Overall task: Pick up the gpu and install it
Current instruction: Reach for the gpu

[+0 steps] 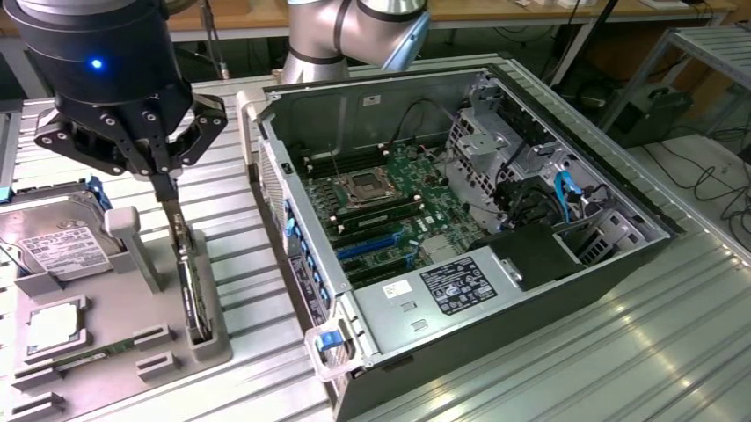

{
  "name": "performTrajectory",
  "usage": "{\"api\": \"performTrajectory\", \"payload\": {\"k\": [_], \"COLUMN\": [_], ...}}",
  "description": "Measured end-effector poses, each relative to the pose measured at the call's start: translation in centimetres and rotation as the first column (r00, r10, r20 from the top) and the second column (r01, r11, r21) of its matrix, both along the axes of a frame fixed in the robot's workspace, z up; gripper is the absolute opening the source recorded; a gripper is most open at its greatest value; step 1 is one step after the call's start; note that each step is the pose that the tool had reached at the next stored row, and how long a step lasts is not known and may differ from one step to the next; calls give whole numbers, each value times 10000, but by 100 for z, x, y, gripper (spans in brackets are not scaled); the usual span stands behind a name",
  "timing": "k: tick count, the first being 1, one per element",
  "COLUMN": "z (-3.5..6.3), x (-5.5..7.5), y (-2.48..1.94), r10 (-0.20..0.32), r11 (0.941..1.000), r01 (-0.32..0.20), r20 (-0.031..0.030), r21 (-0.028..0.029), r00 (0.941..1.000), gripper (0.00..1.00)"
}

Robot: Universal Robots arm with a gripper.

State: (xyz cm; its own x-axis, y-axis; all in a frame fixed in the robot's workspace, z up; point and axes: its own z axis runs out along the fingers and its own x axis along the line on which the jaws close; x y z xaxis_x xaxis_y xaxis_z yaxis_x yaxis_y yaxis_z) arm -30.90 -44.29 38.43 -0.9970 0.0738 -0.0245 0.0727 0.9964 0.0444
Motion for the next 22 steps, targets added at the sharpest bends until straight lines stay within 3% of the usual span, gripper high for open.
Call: {"api": "performTrajectory", "payload": {"k": [22], "z": [-12], "x": [-338], "y": [-64], "r10": [8], "r11": [10000], "r01": [-8], "r20": [0], "r21": [0], "r00": [10000], "gripper": [11]}}
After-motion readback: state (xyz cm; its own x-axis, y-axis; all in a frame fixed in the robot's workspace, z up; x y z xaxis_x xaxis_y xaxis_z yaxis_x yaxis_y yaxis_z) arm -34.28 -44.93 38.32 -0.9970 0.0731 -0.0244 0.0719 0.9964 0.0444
